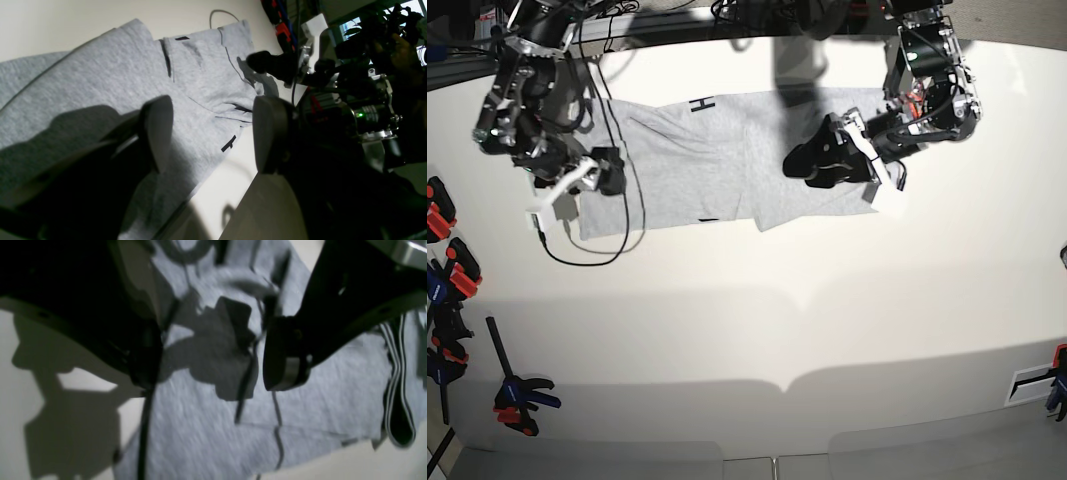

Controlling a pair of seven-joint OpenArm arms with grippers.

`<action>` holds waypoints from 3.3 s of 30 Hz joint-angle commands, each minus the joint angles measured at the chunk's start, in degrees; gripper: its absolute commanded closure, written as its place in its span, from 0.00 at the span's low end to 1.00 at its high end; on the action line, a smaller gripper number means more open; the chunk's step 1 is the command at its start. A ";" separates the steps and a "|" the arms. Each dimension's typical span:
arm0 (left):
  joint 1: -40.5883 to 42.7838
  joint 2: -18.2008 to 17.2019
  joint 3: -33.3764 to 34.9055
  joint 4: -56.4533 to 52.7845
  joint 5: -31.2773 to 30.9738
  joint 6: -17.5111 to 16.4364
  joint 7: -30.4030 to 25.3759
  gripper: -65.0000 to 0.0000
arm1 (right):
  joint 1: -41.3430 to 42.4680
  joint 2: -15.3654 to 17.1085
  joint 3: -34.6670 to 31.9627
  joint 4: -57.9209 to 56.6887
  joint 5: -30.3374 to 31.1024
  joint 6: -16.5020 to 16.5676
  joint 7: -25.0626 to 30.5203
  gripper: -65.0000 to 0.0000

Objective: Fold the T-shirt properly
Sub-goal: 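Fold the other strip end over with the right gripper, then grasp the folded bundle with both grippers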

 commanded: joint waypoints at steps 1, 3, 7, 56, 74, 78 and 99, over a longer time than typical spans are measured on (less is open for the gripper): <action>-0.63 -0.17 0.04 1.07 -1.79 -0.24 -0.52 0.46 | -0.04 -0.87 -0.28 -0.11 -3.41 -1.20 -2.49 0.31; -0.66 -0.15 0.04 1.07 -1.81 -0.24 -0.55 0.46 | -0.13 -2.71 -0.28 -0.11 -5.07 -1.14 -2.80 0.31; -0.66 -0.17 0.04 1.07 -1.81 -0.24 -0.55 0.46 | -0.15 -5.77 -0.28 -0.11 -4.11 -0.81 -3.39 0.32; -0.46 -2.27 0.04 1.07 25.22 4.94 -3.32 0.46 | 6.80 -16.63 -11.34 19.67 8.26 -2.99 -12.66 1.00; 2.21 -3.61 0.11 1.05 30.71 7.17 -7.67 0.46 | 6.80 -20.20 -26.82 21.55 7.15 -3.63 -10.29 1.00; 2.21 -3.52 0.42 1.05 30.56 7.17 -7.93 0.46 | 6.80 -20.20 -28.57 21.51 7.17 -4.13 -9.22 1.00; 2.08 -4.90 0.35 1.99 22.91 6.25 -10.03 0.46 | 5.35 -20.20 -36.22 15.58 5.81 -4.92 -5.57 1.00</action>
